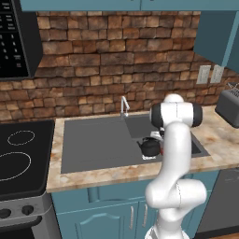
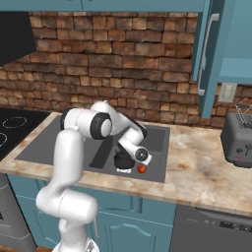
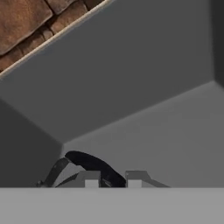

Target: Open the cabinet, pick the kettle from the cabinet, and place it in the sink.

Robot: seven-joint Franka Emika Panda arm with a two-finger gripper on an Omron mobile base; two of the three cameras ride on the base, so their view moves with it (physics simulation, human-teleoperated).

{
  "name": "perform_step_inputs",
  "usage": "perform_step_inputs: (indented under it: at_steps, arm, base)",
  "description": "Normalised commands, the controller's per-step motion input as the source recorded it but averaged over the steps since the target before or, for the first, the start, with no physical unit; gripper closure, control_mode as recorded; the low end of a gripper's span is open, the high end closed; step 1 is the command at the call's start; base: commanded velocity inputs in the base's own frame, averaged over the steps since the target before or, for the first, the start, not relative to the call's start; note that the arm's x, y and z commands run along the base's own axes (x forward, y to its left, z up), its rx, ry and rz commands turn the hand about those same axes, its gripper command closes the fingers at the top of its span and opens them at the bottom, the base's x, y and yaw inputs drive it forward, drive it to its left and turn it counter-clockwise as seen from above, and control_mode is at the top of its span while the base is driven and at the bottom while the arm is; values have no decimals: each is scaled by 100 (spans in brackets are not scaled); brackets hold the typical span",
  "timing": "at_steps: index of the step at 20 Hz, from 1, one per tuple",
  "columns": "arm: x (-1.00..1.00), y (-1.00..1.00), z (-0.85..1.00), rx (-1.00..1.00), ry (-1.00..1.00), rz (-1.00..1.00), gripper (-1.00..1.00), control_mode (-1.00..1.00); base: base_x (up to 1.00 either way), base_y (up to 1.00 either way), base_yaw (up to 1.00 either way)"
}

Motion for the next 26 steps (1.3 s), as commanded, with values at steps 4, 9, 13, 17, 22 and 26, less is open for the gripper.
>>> perform_step_inputs:
  at_steps: [4, 9, 13, 17, 22, 26]
  arm:
    - [14, -5, -16, 0, -1, 0, 100, -100]
    - [14, -4, -14, 0, 0, 0, 100, -100]
    - [16, 0, -11, 0, 0, 0, 100, -100]
    - [17, 0, -10, 0, 0, 0, 100, -100]
    - [15, 0, -13, 0, 0, 0, 100, -100]
    - [8, 0, -11, 0, 0, 0, 100, -100]
  base:
    - [0, 0, 0]
    - [0, 0, 0]
    - [0, 0, 0]
    - [0, 0, 0]
    - [0, 0, 0]
    - [0, 0, 0]
